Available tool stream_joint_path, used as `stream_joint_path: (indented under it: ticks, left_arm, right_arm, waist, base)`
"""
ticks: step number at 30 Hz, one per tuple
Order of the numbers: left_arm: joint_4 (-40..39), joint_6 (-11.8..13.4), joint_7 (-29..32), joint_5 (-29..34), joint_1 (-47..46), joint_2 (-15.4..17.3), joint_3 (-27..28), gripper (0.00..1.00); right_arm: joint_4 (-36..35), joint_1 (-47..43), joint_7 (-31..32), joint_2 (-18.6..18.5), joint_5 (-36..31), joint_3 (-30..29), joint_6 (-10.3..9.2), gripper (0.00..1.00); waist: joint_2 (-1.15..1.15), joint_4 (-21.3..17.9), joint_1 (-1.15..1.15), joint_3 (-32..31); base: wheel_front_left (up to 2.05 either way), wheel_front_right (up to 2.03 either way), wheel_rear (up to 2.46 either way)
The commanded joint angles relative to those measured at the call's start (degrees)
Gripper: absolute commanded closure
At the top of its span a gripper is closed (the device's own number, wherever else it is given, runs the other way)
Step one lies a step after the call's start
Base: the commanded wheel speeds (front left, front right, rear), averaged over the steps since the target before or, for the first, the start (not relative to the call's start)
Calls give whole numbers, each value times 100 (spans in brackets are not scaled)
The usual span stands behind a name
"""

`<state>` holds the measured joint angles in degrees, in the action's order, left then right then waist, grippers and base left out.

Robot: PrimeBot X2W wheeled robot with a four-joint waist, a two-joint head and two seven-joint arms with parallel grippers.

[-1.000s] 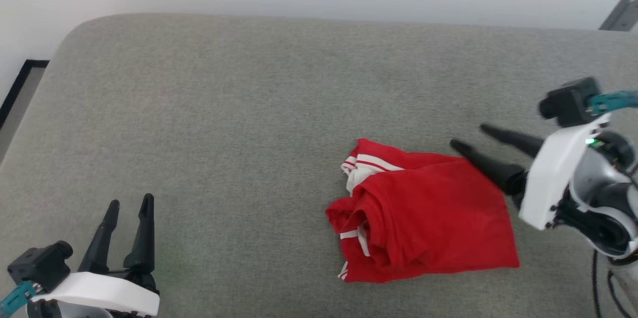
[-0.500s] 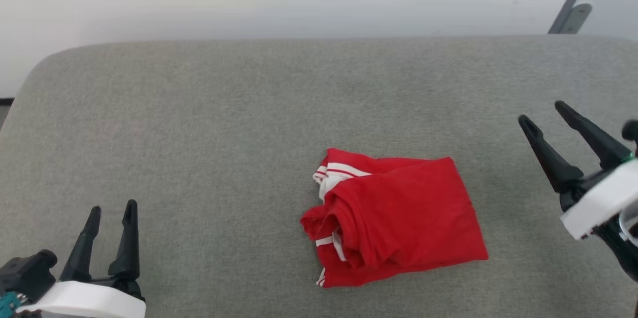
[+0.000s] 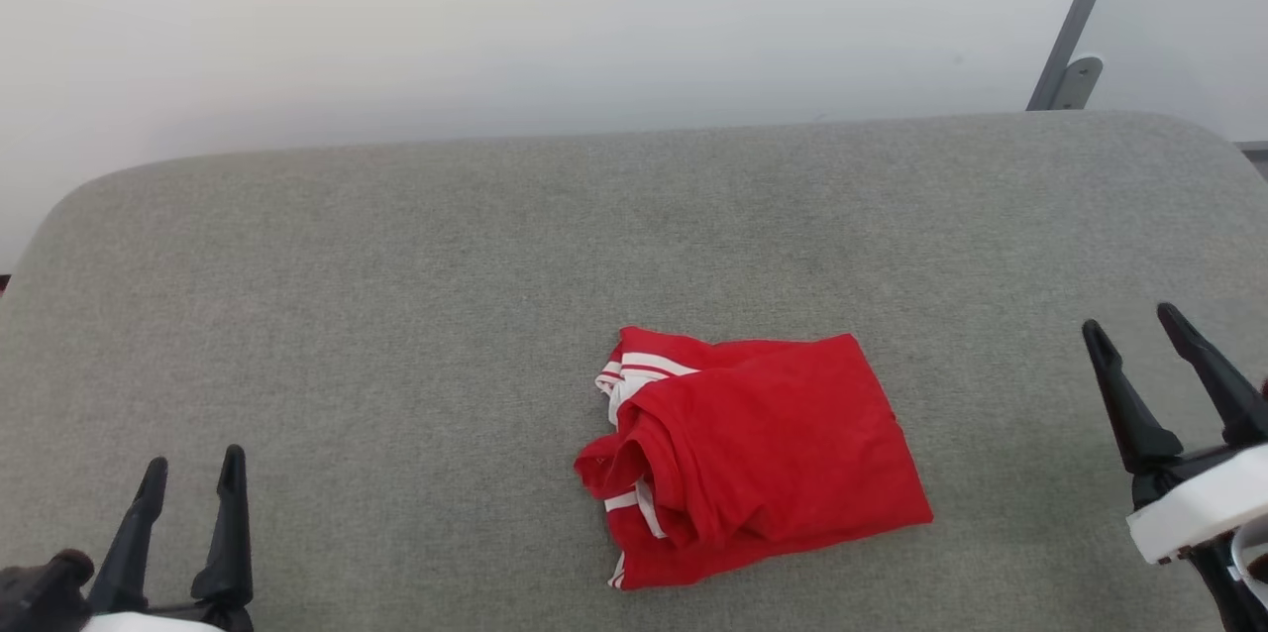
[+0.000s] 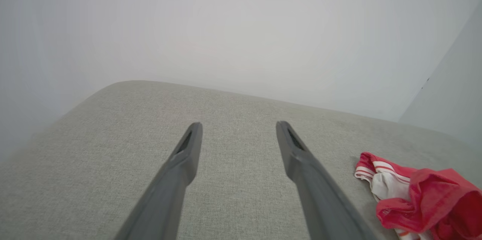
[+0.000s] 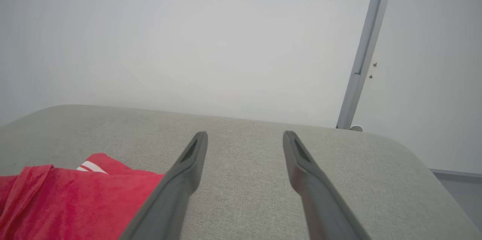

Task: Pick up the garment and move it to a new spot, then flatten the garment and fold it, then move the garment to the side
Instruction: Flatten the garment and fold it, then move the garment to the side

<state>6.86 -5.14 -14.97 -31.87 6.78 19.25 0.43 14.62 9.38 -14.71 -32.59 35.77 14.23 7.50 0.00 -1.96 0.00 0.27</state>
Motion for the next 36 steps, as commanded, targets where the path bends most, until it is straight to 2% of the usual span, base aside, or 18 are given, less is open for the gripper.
stream_joint_path:
  ticks: [1,13,24,36]
  left_arm:
    - [-28,-35,-27,76,72,-52,72,0]
    - [64,-196,-27,495,274,-393,511,0]
    - [25,-232,-28,513,235,-469,373,0]
    - [-57,-234,-28,422,199,-491,231,0]
  right_arm:
    - [-34,-86,-52,70,-45,-98,-2,0]
    - [-634,-926,-49,669,-438,-933,-1,0]
    - [-819,-1354,-50,996,-585,-1119,-1,0]
    - [-910,-1479,-51,1131,-706,-1154,-1,0]
  waist:
    - [0,-13,0,-25]
    - [0,32,0,-136]
    - [0,170,0,-170]
    - [0,285,0,-189]
  base:
    - [0,0,0]
    - [0,0,0]
    - [0,0,0]
    - [0,0,0]
